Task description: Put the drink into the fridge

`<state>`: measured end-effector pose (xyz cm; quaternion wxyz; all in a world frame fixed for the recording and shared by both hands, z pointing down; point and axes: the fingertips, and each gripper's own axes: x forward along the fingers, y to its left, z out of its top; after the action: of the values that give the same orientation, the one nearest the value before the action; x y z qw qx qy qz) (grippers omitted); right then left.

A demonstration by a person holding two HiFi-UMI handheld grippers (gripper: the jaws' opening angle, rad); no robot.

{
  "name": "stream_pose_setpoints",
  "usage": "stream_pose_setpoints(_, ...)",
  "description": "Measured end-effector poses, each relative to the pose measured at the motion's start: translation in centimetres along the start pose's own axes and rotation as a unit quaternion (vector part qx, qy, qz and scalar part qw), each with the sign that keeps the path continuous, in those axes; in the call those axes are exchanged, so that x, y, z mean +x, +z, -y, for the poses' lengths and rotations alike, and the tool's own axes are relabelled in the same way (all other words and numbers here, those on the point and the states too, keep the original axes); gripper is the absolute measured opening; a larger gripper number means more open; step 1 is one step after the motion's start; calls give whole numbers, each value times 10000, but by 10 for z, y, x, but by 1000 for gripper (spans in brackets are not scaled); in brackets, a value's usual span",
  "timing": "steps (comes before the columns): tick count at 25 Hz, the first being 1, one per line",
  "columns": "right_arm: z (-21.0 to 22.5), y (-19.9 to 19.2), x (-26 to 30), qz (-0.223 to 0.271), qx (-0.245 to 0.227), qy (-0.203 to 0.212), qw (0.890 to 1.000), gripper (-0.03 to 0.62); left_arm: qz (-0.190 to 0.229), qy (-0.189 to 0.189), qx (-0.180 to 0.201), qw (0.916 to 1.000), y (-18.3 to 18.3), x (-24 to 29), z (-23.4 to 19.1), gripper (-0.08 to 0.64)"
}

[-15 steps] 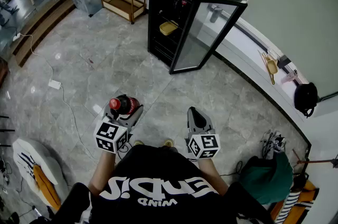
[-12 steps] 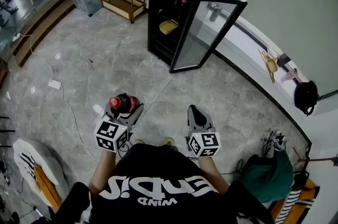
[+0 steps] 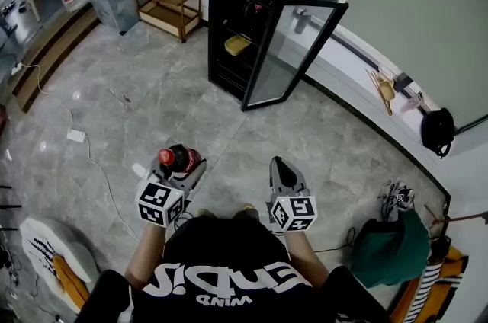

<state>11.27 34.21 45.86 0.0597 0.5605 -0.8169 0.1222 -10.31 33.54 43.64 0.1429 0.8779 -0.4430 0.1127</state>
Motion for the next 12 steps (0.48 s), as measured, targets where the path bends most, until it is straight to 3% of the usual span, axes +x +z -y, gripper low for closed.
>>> stream_pose_setpoints(12, -20, -13, 28, 62, 34, -104, 9999, 25, 41, -242, 135, 9996, 5, 7, -33, 304)
